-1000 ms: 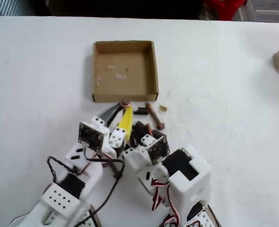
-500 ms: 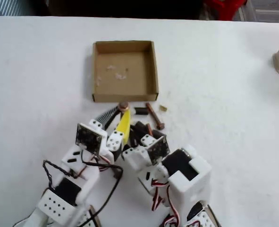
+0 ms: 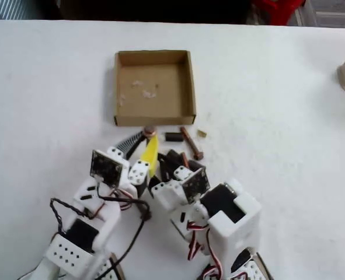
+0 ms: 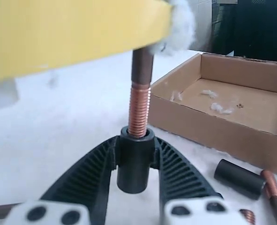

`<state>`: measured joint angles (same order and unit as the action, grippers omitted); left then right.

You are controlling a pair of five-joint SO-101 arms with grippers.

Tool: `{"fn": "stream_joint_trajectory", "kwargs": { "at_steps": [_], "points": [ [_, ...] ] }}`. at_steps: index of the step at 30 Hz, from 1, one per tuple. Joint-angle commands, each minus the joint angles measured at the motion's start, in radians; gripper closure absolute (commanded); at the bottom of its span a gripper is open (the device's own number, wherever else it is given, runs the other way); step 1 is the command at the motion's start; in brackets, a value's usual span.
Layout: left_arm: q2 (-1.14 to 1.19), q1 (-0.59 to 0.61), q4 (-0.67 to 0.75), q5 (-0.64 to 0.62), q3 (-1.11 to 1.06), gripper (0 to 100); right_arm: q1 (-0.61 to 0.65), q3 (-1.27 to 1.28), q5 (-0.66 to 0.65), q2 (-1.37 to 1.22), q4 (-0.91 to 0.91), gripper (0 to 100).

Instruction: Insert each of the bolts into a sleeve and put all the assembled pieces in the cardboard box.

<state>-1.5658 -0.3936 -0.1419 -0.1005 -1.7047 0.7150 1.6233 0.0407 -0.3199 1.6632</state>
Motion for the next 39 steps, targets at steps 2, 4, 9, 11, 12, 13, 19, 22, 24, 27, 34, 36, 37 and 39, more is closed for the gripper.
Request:
{"fn": "stream_joint_trajectory", "kwargs": {
  "at_steps": [2, 4, 9, 11, 12, 13, 19, 22, 24, 27, 34, 36, 37, 39],
  "points": [
    [-0.012, 0.012, -0.054, 0.011, 0.006, 98, -0.002, 0.008, 0.005, 0.041, 0.03, 98.1],
    [-0.012, 0.012, -0.06, 0.009, 0.006, 98, -0.002, 0.008, 0.005, 0.041, 0.03, 98.1],
    [-0.012, 0.012, -0.061, 0.009, 0.006, 98, -0.002, 0.008, 0.005, 0.041, 0.03, 98.1],
    [-0.012, 0.012, -0.066, 0.009, 0.006, 98, -0.002, 0.008, 0.005, 0.041, 0.03, 98.1],
    [-0.012, 0.012, -0.08, 0.009, 0.006, 98, -0.002, 0.008, 0.005, 0.041, 0.03, 98.1],
    [-0.012, 0.012, -0.094, 0.009, 0.006, 98, -0.002, 0.008, 0.005, 0.041, 0.03, 98.1],
    [-0.012, 0.012, -0.193, 0.011, 0.006, 98, -0.002, 0.008, 0.005, 0.042, 0.031, 98.1],
    [-0.012, 0.012, -0.213, 0.011, 0.006, 98, -0.002, 0.008, 0.005, 0.042, 0.031, 98.1],
    [-0.012, 0.012, -0.233, 0.011, 0.006, 98, -0.002, 0.008, 0.005, 0.042, 0.031, 98.1],
    [-0.012, 0.012, -0.269, 0.011, 0.006, 98, -0.002, 0.008, 0.005, 0.042, 0.031, 98.1],
    [-0.012, 0.012, -0.304, 0.015, 0.006, 98, -0.002, 0.008, 0.005, 0.042, 0.031, 98.1],
    [-0.012, 0.012, -0.308, 0.015, 0.006, 98, -0.002, 0.008, 0.005, 0.042, 0.031, 98.1],
    [-0.012, 0.013, -0.308, 0.017, 0.006, 98, -0.002, 0.008, 0.005, 0.042, 0.031, 98.1],
    [-0.012, 0.013, -0.308, 0.017, 0.006, 98, -0.002, 0.008, 0.005, 0.042, 0.031, 98.1]
  ]
}}
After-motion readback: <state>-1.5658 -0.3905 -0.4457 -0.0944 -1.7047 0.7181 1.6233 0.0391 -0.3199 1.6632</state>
